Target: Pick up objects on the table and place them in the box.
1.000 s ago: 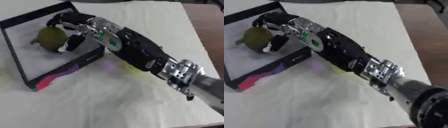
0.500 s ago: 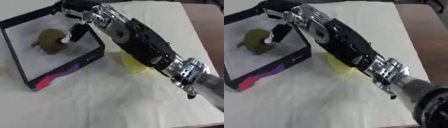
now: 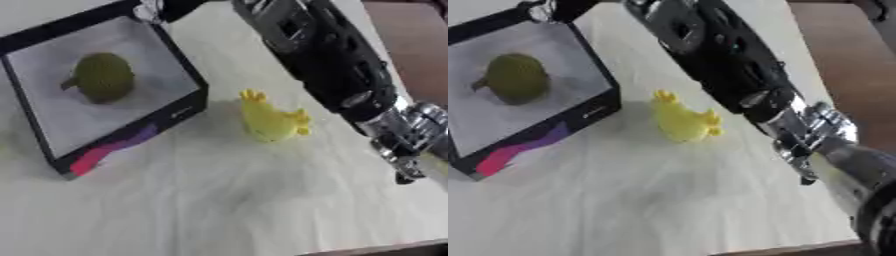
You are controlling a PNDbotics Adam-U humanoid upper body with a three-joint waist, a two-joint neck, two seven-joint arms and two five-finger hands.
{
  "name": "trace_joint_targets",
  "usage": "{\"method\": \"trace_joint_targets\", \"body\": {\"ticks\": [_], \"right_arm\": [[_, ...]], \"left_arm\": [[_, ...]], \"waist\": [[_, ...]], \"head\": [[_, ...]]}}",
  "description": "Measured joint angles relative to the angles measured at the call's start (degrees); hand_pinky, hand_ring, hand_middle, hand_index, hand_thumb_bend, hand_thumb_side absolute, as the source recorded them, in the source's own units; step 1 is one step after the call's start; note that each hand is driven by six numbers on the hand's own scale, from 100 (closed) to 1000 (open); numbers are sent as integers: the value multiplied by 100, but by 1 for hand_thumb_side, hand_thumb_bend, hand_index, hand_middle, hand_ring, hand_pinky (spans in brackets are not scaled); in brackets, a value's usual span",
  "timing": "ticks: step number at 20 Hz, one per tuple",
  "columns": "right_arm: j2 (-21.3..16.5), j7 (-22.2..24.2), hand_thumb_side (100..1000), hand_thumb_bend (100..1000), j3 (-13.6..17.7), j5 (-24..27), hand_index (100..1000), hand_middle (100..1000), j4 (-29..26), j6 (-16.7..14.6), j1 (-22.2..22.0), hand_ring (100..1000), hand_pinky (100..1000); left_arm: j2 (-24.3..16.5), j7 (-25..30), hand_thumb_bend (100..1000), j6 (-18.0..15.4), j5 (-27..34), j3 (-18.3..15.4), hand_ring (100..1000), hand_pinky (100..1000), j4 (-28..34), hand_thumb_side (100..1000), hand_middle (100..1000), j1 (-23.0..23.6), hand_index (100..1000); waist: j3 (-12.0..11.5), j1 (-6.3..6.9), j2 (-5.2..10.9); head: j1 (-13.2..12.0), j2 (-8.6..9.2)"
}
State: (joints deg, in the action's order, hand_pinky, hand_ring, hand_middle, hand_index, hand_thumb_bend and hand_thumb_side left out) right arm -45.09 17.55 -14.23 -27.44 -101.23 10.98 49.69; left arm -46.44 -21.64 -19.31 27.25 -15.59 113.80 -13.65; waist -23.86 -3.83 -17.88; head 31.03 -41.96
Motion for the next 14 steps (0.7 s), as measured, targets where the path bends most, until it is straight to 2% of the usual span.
{"method": "trace_joint_targets", "body": {"ticks": [4,8,10,14], "right_arm": [[-460,-140,326,444,156,307,942,839,-502,41,-298,1000,951],[-867,-296,321,442,362,640,942,836,-1026,70,-680,1000,950],[-1020,-413,345,444,456,807,941,836,-1155,3,-862,1000,949],[-1169,-611,339,444,503,1146,942,840,-1231,-268,-1165,1000,950]], "left_arm": [[-25,-269,119,112,-1,-119,734,837,0,621,754,228,803],[-47,-395,110,303,6,-159,732,837,0,638,753,335,802],[-47,-415,106,376,-3,-162,731,837,0,647,752,374,801],[-47,-421,100,484,-51,-174,729,836,0,666,751,486,800]], "waist": [[313,0,93],[552,0,104],[657,0,104],[833,0,104]], "head": [[-241,-65],[-459,-70],[-567,-70],[-762,-68]]}}
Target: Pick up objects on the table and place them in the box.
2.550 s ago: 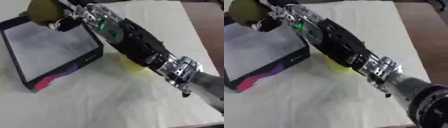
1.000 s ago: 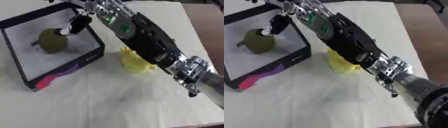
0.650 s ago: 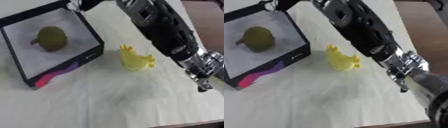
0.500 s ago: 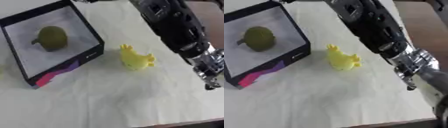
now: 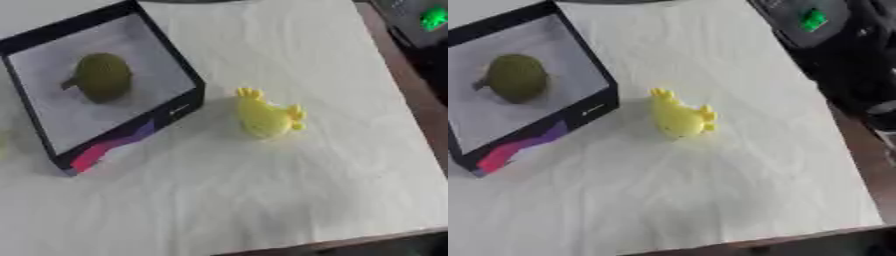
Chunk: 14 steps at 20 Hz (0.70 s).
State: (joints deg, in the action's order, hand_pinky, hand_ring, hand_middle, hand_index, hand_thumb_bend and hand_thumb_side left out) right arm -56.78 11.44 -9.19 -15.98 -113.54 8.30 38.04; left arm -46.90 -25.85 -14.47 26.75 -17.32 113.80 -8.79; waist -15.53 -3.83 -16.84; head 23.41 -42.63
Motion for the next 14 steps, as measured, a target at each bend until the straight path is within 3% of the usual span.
{"method": "trace_joint_targets", "body": {"ticks": [2,3,6,14], "right_arm": [[6,-38,325,443,-1,111,943,841,-4,-168,-145,1000,951],[26,-45,325,444,-2,133,943,842,-4,-254,-232,1000,951],[191,-42,310,444,-26,118,944,848,-6,-463,-512,1000,953],[721,100,258,433,-226,-241,954,862,-7,-619,-1280,1000,958]], "left_arm": [[1,8,100,53,-41,0,728,835,0,637,751,60,799],[1,14,100,82,-65,0,728,835,0,681,750,88,799],[9,40,100,174,-117,6,725,835,0,701,749,154,798],[112,119,100,384,-206,52,722,834,0,721,747,236,796]], "waist": [[102,0,0],[156,0,0],[326,0,9],[540,0,25]], "head": [[-112,0],[-176,0],[-367,-2],[-631,-43]]}}
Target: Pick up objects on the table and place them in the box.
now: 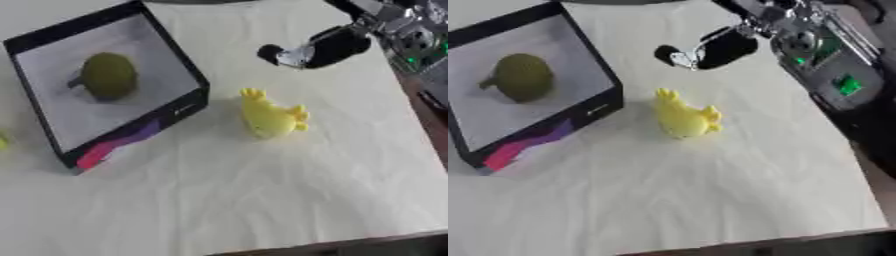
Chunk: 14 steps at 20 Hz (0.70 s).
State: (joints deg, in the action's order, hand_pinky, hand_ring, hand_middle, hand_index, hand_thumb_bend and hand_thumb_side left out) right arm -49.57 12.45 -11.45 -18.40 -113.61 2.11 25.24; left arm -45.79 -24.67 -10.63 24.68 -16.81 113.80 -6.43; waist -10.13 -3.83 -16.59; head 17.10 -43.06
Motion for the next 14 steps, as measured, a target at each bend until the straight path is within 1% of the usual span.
{"method": "trace_joint_targets", "body": {"ticks": [3,7,11,14], "right_arm": [[224,150,258,429,-112,-178,955,865,0,56,-236,1000,960],[487,372,272,426,-252,-472,955,864,0,205,-400,1000,960],[692,605,281,427,-387,-786,955,864,0,429,-580,1000,961],[823,760,262,413,-449,-997,956,865,0,608,-715,1000,961]], "left_arm": [[8,16,100,38,-29,5,721,833,0,719,747,4,796],[48,36,100,62,-63,22,720,832,0,722,747,4,796],[51,48,100,94,-101,41,719,832,0,726,746,5,795],[59,52,100,121,-115,42,718,831,0,730,745,17,795]], "waist": [[18,0,0],[19,0,0],[17,0,0],[14,-12,0]], "head": [[-40,-14],[-63,-17],[-86,-29],[-95,-53]]}}
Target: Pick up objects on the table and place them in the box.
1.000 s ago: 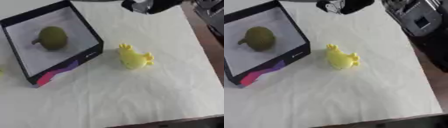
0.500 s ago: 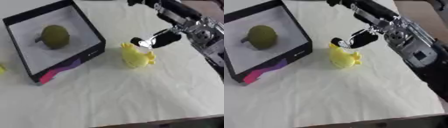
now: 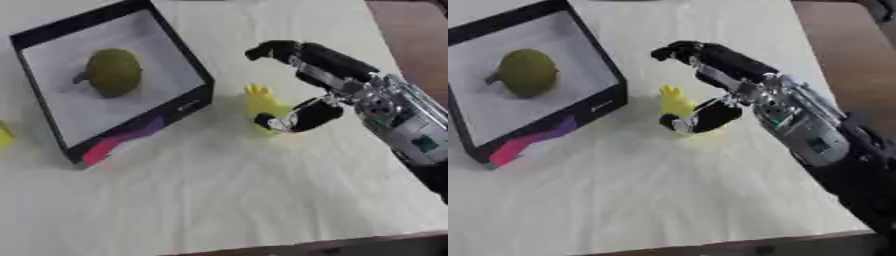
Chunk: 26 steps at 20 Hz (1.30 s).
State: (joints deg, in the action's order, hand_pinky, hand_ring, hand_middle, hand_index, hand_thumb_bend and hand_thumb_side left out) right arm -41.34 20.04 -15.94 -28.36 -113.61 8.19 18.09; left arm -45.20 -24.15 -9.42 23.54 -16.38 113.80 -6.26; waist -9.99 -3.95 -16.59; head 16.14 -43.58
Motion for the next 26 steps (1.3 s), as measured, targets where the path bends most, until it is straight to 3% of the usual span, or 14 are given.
{"method": "trace_joint_targets", "body": {"ticks": [11,26], "right_arm": [[179,92,288,445,24,-672,957,858,0,436,-299,1000,959],[171,-77,275,444,147,-910,954,848,0,639,-655,1000,952]], "left_arm": [[36,37,100,70,-95,34,714,829,-5,737,743,52,794],[89,38,100,89,-144,35,713,828,-36,743,743,73,793]], "waist": [[5,-12,0],[5,-12,-2]], "head": [[-88,-8],[-94,-1]]}}
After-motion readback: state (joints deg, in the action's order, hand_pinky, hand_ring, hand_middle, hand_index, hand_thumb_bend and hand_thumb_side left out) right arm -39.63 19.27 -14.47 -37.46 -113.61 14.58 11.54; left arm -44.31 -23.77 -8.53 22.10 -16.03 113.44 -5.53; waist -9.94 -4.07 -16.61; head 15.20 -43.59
